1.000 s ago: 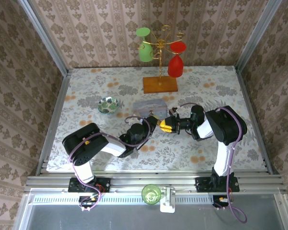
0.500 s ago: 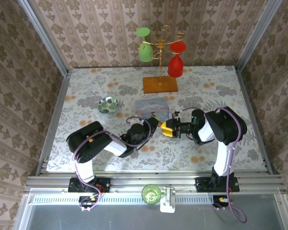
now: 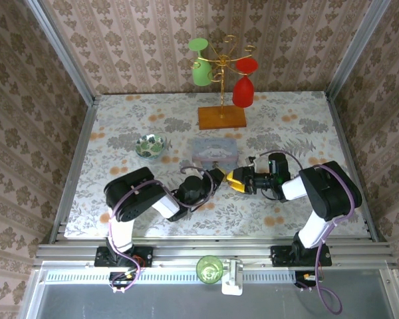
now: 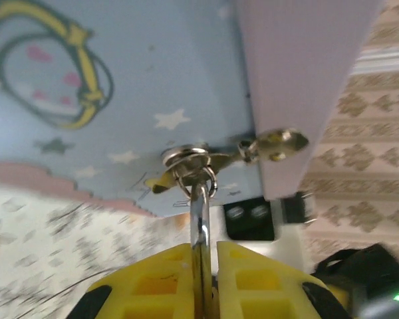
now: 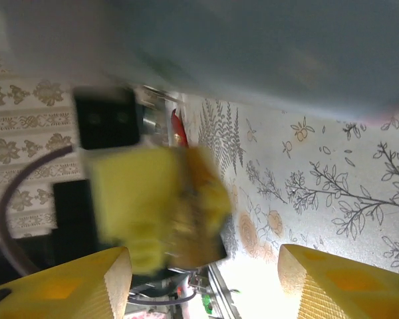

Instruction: Unlock a padlock with a key

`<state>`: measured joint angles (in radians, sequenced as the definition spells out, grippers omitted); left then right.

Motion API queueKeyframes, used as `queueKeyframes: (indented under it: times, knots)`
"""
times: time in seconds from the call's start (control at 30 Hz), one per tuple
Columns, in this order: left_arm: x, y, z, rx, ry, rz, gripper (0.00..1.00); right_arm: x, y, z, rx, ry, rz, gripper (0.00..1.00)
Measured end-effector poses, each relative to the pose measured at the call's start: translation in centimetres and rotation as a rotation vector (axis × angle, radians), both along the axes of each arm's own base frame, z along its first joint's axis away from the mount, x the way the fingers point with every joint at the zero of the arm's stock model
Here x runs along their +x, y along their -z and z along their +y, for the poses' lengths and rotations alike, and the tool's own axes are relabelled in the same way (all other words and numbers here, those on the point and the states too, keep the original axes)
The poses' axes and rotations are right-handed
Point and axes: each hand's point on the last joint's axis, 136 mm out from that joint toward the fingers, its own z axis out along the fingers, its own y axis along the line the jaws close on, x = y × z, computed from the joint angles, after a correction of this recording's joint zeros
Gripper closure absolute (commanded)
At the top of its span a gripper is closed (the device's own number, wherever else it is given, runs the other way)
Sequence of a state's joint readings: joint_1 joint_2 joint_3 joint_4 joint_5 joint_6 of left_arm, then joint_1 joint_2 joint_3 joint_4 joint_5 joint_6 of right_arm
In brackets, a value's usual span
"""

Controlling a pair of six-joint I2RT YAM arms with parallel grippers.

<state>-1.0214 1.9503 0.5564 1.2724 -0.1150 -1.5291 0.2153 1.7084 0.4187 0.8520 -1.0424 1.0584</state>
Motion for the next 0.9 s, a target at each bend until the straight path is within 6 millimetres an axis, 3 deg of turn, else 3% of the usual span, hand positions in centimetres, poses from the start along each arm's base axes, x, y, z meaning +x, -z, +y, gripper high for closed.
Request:
queueKeyframes:
  times: [0.1,0.23,0.4,0.47,0.53,0.6,0.73,0.9]
  knots:
    - [-1.2,2.4,-0.4,0.054,0.038,0.031,1.0,0.4,-0.3,0.0,0.013,0.006,-0.02,0.39]
    - [-1.6,2.1,-0.8,0.045,0.061,0.022,1.0,0.5,0.2,-0.1,0.0,0.016,-0.015,0.33]
    - [-1.6,2.1,-0.8,0.044,0.067,0.023,1.0,-0.2,1.1,-1.6,-0.181,0.067,-0.053,0.37]
    - [-1.5,2.1,-0.8,0.044,0.065,0.024,1.0,-0.6,0.0,-2.2,-0.267,0.089,-0.137,0.46]
    - [-1.5,2.1,-0.8,0.043,0.067,0.025,1.0,-1.3,-1.2,-2.3,-0.354,0.104,-0.232,0.64]
    - [-1.4,2.0,-0.8,0.04,0.07,0.025,1.0,-2.5,-1.3,-1.4,-0.448,0.071,-0.301,0.69]
    - [-1.3,2.0,-0.9,0.039,0.071,0.026,1.0,-5.1,0.9,0.2,-0.654,-0.037,-0.341,0.66]
    - [-1.1,2.0,-0.7,0.038,0.07,0.027,1.0,-5.6,3.1,-1.7,-0.854,-0.02,-0.337,0.65]
